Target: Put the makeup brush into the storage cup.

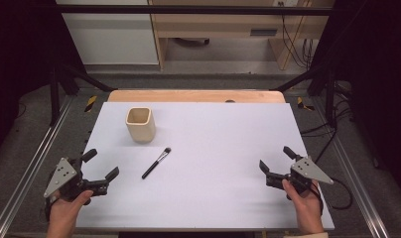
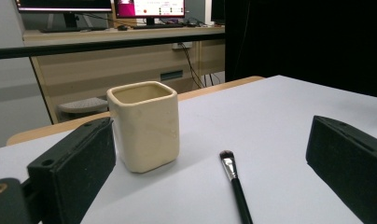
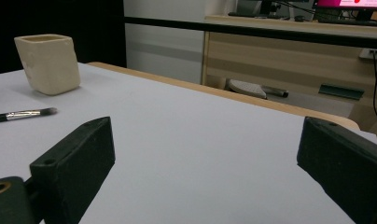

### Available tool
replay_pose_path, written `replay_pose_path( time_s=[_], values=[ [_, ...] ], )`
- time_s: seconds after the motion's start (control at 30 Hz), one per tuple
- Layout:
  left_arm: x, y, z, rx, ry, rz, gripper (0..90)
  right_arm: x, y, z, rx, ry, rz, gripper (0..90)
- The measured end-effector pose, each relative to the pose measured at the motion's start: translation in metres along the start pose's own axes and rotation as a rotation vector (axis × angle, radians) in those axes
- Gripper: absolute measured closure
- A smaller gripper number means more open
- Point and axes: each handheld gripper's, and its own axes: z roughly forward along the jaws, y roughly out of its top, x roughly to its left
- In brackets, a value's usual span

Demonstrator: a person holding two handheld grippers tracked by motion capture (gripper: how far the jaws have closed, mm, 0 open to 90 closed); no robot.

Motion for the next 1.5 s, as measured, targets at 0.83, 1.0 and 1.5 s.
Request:
replay_pose_path(
  time_s=[0.83,1.0,1.5],
  values=[
    [-0.034,0.026,0.073,0.365,-0.085,0.117,1.6,0.004,0.002,-0.001,0.005,0.003,-0.033,4.0],
    [-0.038,0.029,0.087,0.413,-0.093,0.13,1.7,0.002,0.002,-0.002,0.004,-0.004,-0.024,4.0],
    [-0.054,0.039,0.126,0.635,-0.133,0.119,2.7,-0.001,0.002,-0.004,0.002,-0.017,-0.008,4.3]
  ],
)
